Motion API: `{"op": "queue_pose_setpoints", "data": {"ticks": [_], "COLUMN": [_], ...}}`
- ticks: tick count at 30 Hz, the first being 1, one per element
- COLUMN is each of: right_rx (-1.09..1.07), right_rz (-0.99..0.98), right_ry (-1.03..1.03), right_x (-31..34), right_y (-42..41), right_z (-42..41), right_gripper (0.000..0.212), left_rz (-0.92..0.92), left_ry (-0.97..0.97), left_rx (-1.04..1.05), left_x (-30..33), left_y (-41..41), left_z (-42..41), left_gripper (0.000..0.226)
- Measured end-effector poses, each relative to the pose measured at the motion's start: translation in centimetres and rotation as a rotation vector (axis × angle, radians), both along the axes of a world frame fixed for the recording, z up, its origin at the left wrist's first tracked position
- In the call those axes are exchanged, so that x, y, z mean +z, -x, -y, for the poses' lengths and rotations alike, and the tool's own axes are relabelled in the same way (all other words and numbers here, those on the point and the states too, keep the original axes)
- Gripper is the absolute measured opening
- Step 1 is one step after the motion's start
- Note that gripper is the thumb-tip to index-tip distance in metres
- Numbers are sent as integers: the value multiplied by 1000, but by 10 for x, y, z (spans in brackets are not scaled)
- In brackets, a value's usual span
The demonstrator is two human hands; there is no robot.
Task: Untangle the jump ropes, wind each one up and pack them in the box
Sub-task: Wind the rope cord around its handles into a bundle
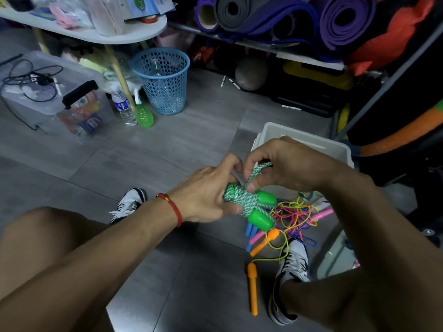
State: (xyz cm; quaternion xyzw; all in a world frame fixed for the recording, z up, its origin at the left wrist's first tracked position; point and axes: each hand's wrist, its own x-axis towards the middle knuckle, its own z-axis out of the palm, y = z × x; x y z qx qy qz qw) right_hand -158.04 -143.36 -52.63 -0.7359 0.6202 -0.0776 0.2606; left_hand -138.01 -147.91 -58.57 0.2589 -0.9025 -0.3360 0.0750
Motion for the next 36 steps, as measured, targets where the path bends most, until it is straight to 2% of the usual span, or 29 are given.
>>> {"op": "queue_pose_setpoints", "data": {"ticks": [4,11,15,21,24,29,33,35,36], "right_rx": [56,109,48,40,49,31,55,27,-5], "right_rz": [87,369,497,658,702,614,598,655,709], "right_ry": [-55,-231,-257,-313,-333,-336,-281,-263,-240], "right_x": [-12,-24,-33,-38,-40,-42,-45,-49,-51], "right_y": [4,9,14,23,28,25,25,25,24], "right_z": [3,1,3,-1,-5,-11,-14,-15,-16], "right_gripper": [18,37,24,15,23,5,13,23,26], "left_rz": [-25,-43,-25,-125,-141,-72,-91,-168,-268], "left_ry": [-9,-130,-212,-506,-565,-501,-480,-586,-720], "left_rx": [-63,-133,-89,-47,-75,-89,-121,-125,-89], "left_x": [4,16,18,29,30,27,23,21,18], "left_y": [-2,-12,-17,-24,-25,-27,-27,-28,-28], "left_z": [-4,-15,-25,-17,-18,-19,-15,-10,-8], "left_gripper": [64,64,69,70,72,75,70,64,62]}}
